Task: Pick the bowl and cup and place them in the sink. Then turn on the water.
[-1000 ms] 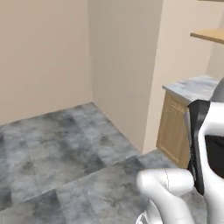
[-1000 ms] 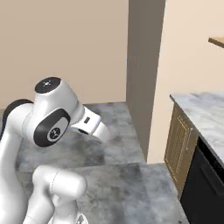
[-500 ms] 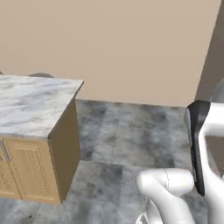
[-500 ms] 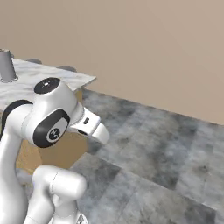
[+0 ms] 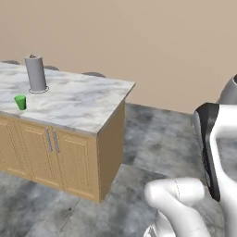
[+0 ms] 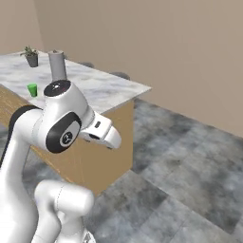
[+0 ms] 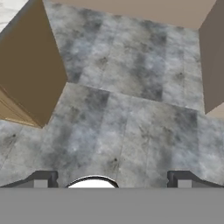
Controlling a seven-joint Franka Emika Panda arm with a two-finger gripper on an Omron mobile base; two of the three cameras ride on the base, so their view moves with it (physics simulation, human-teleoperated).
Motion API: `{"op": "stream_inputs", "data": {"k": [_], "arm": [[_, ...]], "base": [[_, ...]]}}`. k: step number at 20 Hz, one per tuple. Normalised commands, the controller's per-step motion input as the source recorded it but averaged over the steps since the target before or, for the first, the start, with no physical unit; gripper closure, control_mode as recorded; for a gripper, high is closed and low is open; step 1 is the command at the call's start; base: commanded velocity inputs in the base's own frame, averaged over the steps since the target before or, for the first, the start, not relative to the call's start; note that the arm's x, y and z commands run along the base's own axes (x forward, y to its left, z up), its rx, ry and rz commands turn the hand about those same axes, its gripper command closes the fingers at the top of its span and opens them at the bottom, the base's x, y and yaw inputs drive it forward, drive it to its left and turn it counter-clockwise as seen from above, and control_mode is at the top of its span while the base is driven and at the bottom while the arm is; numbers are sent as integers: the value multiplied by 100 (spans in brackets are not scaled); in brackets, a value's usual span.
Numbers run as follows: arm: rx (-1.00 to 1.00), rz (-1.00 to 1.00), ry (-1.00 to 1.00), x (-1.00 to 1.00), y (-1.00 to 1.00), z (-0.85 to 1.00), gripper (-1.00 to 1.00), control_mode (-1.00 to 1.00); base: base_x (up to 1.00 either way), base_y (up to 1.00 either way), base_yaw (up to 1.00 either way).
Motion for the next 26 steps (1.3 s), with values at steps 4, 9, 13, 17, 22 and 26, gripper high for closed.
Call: {"op": "stream_inputs", "data": {"k": [4, 9, 13, 17, 22, 26], "arm": [[0, 0, 0, 0, 0, 0, -100, 100], [0, 0, 0, 0, 0, 0, -100, 100], [0, 0, 0, 0, 0, 0, -100, 100], [0, 0, 0, 0, 0, 0, -100, 100], [0, 0, 0, 0, 0, 0, -100, 100], [0, 0, 0, 0, 0, 0, -100, 100]], "base": [[0, 96, -7], [0, 100, -10], [6, 100, -13], [12, 100, -18], [17, 100, -20], [26, 95, -23]]}}
